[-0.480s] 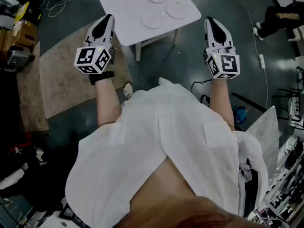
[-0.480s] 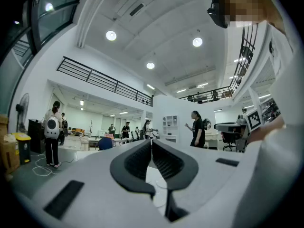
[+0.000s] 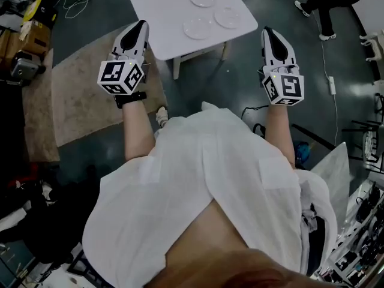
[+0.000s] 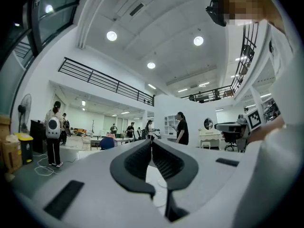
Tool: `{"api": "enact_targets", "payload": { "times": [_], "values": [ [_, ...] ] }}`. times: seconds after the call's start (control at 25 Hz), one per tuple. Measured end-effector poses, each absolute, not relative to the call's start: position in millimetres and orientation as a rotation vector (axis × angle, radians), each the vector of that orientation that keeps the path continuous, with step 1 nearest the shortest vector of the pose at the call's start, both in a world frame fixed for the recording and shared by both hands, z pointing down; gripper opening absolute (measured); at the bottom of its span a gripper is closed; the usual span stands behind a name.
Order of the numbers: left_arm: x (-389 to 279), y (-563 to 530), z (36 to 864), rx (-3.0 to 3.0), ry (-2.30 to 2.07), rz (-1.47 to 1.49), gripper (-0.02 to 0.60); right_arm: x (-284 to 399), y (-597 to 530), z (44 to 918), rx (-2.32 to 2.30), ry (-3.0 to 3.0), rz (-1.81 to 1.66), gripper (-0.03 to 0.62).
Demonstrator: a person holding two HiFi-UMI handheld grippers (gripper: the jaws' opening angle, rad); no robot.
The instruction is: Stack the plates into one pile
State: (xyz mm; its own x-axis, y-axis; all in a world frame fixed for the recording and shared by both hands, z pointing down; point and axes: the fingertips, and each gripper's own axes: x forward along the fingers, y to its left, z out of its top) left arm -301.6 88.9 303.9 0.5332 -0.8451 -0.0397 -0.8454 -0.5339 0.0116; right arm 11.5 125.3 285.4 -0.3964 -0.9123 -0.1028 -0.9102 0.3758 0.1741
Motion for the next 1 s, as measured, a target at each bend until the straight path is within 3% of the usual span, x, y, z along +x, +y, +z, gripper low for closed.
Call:
{"api": "enact_targets", "payload": {
  "times": [1.0],
  "values": [
    [-256,94,328,-2.813,1.444,-0.051,0.015,40,135,311,1.746,-2.644,-0.191,0.028]
  ]
}}
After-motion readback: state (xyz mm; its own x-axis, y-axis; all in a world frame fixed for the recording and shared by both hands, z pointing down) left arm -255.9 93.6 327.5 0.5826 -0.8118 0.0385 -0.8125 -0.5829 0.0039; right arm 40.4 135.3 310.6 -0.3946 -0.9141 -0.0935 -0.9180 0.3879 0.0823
